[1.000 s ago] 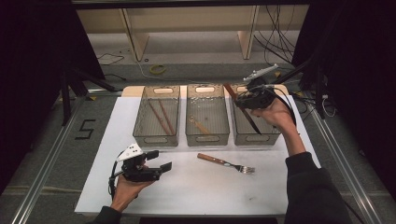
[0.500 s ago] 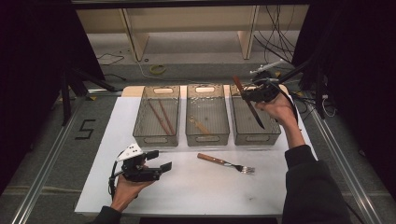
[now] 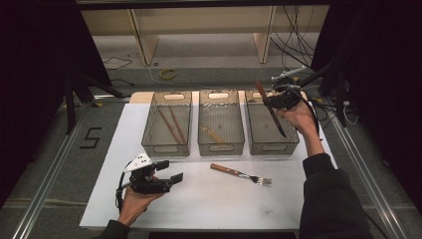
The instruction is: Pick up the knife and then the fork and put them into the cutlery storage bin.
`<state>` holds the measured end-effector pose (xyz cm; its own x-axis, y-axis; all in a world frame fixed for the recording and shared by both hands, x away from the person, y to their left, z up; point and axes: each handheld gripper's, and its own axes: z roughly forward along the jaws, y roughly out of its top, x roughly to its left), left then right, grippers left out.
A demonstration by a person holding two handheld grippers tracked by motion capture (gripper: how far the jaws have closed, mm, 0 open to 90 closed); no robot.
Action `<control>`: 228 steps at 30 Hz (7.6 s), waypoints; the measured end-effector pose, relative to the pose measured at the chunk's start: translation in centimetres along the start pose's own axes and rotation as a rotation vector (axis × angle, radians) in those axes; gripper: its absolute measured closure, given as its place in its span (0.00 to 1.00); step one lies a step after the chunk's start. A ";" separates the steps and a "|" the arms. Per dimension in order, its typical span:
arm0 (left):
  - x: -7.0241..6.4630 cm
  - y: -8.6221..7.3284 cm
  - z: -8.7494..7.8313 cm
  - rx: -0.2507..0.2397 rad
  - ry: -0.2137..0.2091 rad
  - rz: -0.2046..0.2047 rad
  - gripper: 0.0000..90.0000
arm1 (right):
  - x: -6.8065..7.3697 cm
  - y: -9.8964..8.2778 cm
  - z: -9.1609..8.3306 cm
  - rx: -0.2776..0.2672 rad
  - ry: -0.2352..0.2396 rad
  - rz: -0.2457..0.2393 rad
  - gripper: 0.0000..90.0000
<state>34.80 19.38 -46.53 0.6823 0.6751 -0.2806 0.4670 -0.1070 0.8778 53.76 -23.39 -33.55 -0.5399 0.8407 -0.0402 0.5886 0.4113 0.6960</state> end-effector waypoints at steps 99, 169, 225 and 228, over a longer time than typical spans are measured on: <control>-0.1 0.0 0.0 0.004 0.001 0.001 0.21 | 12.6 -6.6 1.0 0.103 0.338 -0.240 0.36; -0.1 0.0 0.0 0.006 -0.001 0.013 0.21 | 15.5 -10.3 6.5 0.452 0.292 -0.467 0.86; -0.1 0.0 0.0 0.003 -0.002 0.009 0.21 | 8.6 -7.4 -1.7 0.094 0.338 -0.221 0.86; -0.1 0.0 0.0 0.003 -0.002 0.009 0.21 | 7.9 -7.3 -2.3 0.077 0.323 -0.199 0.86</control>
<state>34.69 19.31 -46.48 0.6876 0.6727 -0.2732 0.4621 -0.1153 0.8793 43.81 -20.62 -37.33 -0.8027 0.5925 0.0679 0.4903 0.5909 0.6406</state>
